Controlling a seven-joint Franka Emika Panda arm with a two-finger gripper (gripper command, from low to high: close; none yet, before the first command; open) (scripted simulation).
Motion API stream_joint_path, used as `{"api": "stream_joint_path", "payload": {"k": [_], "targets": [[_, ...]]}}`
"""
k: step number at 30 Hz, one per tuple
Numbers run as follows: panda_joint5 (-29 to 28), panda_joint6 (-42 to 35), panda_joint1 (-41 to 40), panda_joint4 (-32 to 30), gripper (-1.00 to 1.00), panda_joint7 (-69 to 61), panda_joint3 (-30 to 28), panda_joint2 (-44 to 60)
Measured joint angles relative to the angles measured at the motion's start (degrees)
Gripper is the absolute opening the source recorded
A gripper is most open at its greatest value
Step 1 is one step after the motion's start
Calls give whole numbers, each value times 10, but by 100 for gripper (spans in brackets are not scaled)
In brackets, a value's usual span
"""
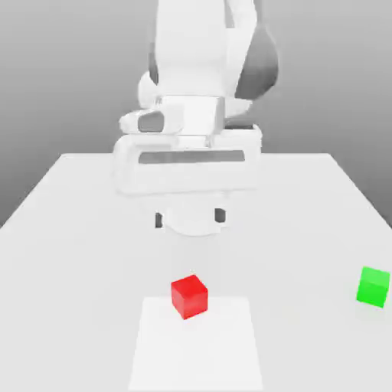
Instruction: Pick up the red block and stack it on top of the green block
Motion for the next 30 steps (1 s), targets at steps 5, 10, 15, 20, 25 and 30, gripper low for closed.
{"api": "stream_joint_path", "payload": {"k": [5,10,15,20,25,30], "targets": [[53,132,10,-37,0,-89,-2,170],[91,204,-29,-29,-100,-119,46,255],[92,211,-35,-28,-100,-120,53,264],[55,147,-29,-38,-100,-93,36,189],[33,65,-22,-42,-100,-74,46,104],[32,20,83,24,-100,-39,127,128]]}}
